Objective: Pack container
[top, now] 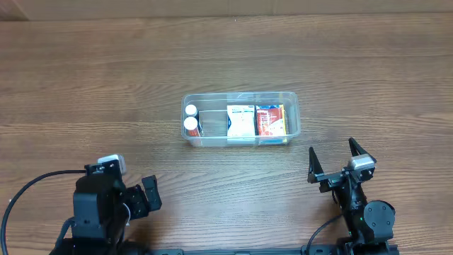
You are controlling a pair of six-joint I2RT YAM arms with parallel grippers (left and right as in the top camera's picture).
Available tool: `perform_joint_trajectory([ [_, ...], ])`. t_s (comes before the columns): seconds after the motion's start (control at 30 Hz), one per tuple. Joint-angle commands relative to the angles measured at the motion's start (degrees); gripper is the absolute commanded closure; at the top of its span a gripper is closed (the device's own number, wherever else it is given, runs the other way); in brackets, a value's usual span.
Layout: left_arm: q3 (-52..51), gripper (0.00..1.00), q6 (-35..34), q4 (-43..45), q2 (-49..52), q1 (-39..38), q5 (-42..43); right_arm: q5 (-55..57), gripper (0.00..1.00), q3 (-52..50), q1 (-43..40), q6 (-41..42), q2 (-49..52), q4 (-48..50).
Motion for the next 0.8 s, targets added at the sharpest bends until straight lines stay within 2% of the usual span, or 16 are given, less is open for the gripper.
perform_joint_trajectory([
  [0.0, -1.07, 0.0, -0.15, 0.52, -3.41, -0.11, -2.08, 0.74, 0.0, -0.59, 0.31, -0.42, -0.57, 0.31],
  [0.17, -18.93, 0.0, -0.13, 25.11, -18.12, -0.11, -10.69, 0.74, 0.0, -0.59, 0.31, -0.39, -0.57, 0.31],
  [0.3, -33.27, 0.0, -0.13, 41.83, -28.74, -0.11, -11.54, 0.74, 0.0, -0.59, 0.31, -0.39, -0.57, 0.31],
  [0.37, -38.62, 0.0, 0.42, 52.35, -30.25, -0.11, -11.98, 0.74, 0.0, -0.59, 0.31, -0.42, -0.57, 0.31],
  [0.47, -45.83, 0.0, 6.93, 68.81, -30.42, -0.11, -12.0, 0.74, 0.0, -0.59, 0.31, -0.39, -0.57, 0.31],
  [0.57, -46.14, 0.0, 7.34, 63.36, -30.38, -0.09, -14.88, 0.74, 0.0, -0.59, 0.31, -0.42, -0.57, 0.31],
  [0.77, -46.14, 0.0, 7.37, 63.36, -30.42, -0.09, -14.78, 0.74, 0.0, -0.59, 0.31, -0.39, -0.57, 0.31],
])
